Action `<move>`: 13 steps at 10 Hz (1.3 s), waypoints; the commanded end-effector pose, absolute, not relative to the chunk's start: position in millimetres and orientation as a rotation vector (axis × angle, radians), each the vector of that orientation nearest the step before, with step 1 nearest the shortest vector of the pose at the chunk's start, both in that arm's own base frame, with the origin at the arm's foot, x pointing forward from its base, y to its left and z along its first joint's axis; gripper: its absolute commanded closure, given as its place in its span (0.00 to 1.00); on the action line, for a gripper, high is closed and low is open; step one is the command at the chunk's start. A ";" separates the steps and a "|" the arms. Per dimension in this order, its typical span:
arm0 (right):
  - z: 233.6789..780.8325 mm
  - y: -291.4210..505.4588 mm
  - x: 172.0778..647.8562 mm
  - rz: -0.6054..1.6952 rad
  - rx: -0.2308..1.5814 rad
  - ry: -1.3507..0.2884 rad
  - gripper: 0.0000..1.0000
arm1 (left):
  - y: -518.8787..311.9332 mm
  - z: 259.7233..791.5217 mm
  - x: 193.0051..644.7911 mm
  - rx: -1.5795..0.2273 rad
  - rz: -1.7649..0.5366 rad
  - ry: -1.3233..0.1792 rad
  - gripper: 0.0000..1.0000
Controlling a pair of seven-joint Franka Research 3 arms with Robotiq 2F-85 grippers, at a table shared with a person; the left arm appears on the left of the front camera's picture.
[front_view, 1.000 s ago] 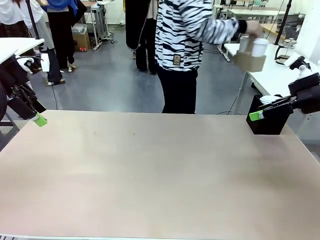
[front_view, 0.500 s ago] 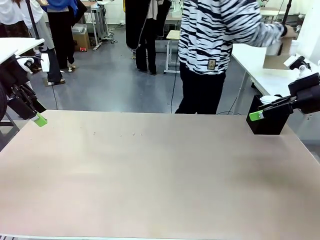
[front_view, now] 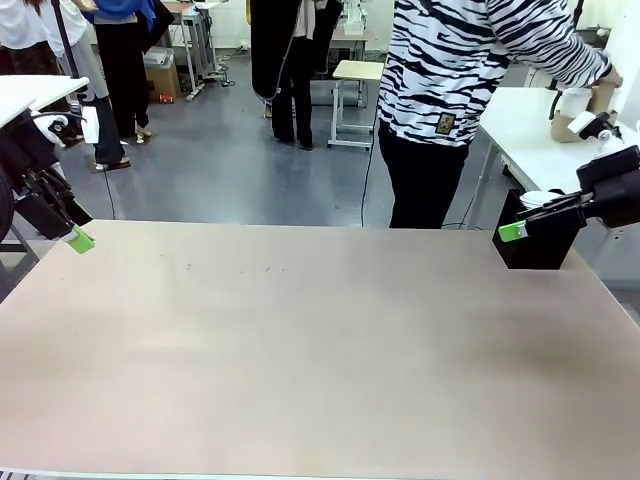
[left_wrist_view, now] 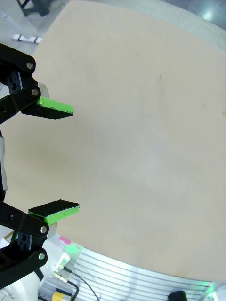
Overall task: Pour a drink into a cup and package it in a carrier.
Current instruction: Insert the held 600 ml Paper Cup into the Cup Carrier.
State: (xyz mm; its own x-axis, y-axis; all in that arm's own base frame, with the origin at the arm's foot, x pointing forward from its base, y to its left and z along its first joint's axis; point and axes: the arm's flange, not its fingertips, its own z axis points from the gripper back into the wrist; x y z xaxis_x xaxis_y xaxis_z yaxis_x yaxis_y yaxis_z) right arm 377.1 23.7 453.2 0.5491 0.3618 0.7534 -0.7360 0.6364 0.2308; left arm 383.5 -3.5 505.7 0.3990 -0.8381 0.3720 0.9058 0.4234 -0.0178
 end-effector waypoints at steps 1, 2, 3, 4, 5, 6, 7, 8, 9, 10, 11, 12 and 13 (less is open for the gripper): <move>452.2 21.3 376.1 0.713 0.567 -0.736 0.00 | -3.3 506.2 382.6 -0.243 -1.112 -0.336 0.14; 452.2 21.3 376.1 0.713 0.567 -0.736 0.00 | -3.3 506.2 382.6 -0.243 -1.112 -0.336 0.14; 452.2 21.3 376.1 0.713 0.567 -0.736 0.00 | -3.3 506.2 382.6 -0.243 -1.112 -0.336 0.14; 452.2 21.3 376.1 0.713 0.567 -0.736 0.00 | -3.3 506.2 382.6 -0.243 -1.112 -0.336 0.14; 452.2 21.3 376.1 0.713 0.567 -0.736 0.00 | -3.3 506.2 382.6 -0.243 -1.112 -0.336 0.14; 452.2 21.3 376.1 0.713 0.567 -0.736 0.00 | -3.3 506.2 382.6 -0.243 -1.112 -0.336 0.14; 452.2 21.3 376.1 0.713 0.567 -0.736 0.00 | -3.3 506.2 382.6 -0.243 -1.112 -0.336 0.14; 452.2 21.3 376.1 0.713 0.567 -0.736 0.00 | -3.3 506.2 382.6 -0.243 -1.112 -0.336 0.14; 452.2 21.3 376.1 0.713 0.567 -0.736 0.00 | -3.3 506.2 382.6 -0.243 -1.112 -0.336 0.14; 452.2 21.3 376.1 0.713 0.567 -0.736 0.00 | -3.3 506.2 382.6 -0.243 -1.112 -0.336 0.14; 452.2 21.3 376.1 0.713 0.567 -0.736 0.00 | -3.3 506.2 382.6 -0.243 -1.112 -0.336 0.14; 452.2 21.3 376.1 0.713 0.567 -0.736 0.00 | -3.3 506.2 382.6 -0.243 -1.112 -0.336 0.14; 452.2 21.3 376.1 0.713 0.567 -0.736 0.00 | -3.3 506.2 382.6 -0.243 -1.112 -0.336 0.14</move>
State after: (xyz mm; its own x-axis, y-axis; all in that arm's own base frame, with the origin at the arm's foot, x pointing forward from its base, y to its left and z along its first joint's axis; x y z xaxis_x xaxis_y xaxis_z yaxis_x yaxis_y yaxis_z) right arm 377.1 23.7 453.2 0.5491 0.3618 0.7534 -0.7360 0.6364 0.2308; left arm 383.5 -3.5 505.7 0.3990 -0.8381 0.3720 0.9058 0.4233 -0.0178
